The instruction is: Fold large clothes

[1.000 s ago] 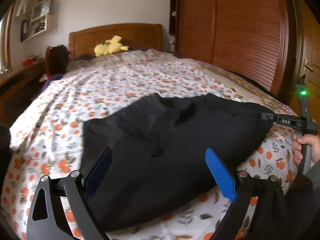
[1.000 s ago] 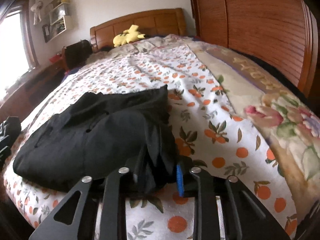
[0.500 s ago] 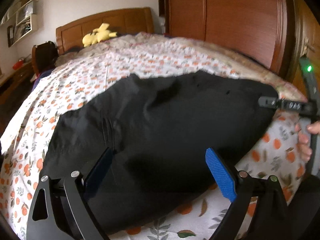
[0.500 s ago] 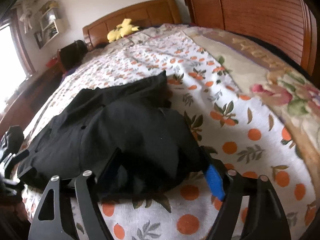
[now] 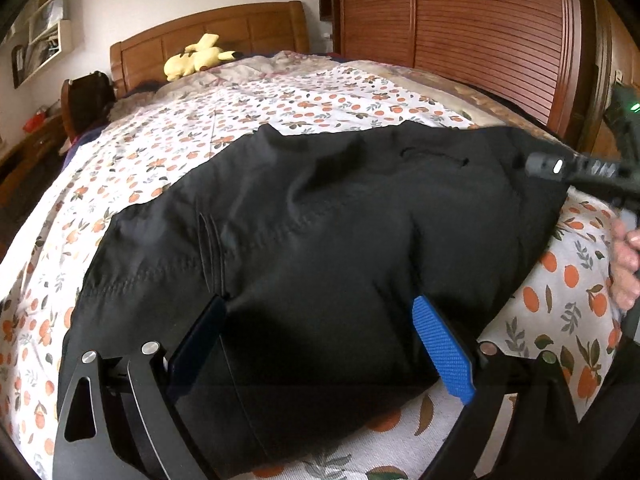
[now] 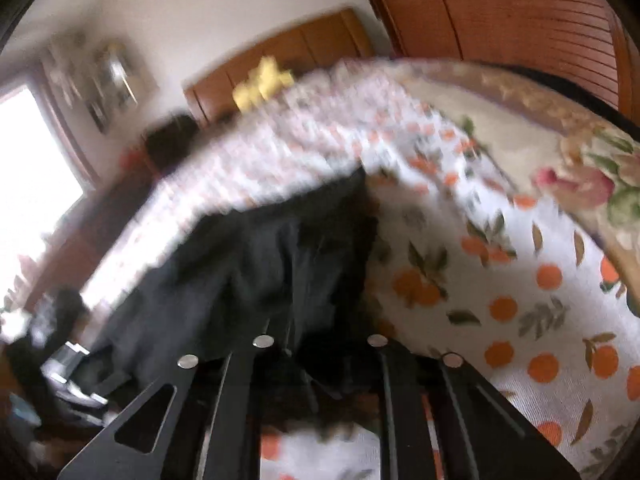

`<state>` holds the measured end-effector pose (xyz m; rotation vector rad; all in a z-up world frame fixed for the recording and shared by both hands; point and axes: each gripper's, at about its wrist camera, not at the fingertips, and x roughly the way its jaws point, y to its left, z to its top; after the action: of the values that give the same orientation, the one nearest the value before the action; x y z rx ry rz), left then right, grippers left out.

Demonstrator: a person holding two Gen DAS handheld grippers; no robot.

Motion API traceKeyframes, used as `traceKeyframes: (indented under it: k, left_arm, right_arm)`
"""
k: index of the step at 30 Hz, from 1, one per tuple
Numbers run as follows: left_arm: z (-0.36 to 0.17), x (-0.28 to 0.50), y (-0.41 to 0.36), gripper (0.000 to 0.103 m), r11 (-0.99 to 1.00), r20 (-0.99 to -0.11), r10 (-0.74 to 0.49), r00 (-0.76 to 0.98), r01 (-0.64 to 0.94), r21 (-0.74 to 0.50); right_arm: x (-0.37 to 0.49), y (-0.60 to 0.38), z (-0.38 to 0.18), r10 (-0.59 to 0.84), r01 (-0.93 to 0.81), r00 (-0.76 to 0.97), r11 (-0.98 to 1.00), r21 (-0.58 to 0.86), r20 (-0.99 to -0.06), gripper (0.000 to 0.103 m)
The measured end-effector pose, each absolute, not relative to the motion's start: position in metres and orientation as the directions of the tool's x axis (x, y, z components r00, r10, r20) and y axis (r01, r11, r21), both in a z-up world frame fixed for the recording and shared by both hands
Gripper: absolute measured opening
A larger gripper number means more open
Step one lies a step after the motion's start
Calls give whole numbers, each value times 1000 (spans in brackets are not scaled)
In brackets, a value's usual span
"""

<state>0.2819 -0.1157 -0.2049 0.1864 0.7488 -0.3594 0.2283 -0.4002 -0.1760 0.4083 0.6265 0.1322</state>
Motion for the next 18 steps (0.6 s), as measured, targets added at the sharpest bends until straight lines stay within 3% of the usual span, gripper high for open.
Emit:
traceKeyframes:
  k: [2,18]
  left_arm:
    - [-205,282,-116,96,923,-694,-252,675,383,38]
    - [-171,260,-76,96,932,-628,-274,728,362,13]
  right_arm:
    - [222,-394,-164,246,-30,834,914,403,-494,10]
    - [221,-316,-116,303,-200,864,939,278,-403,7]
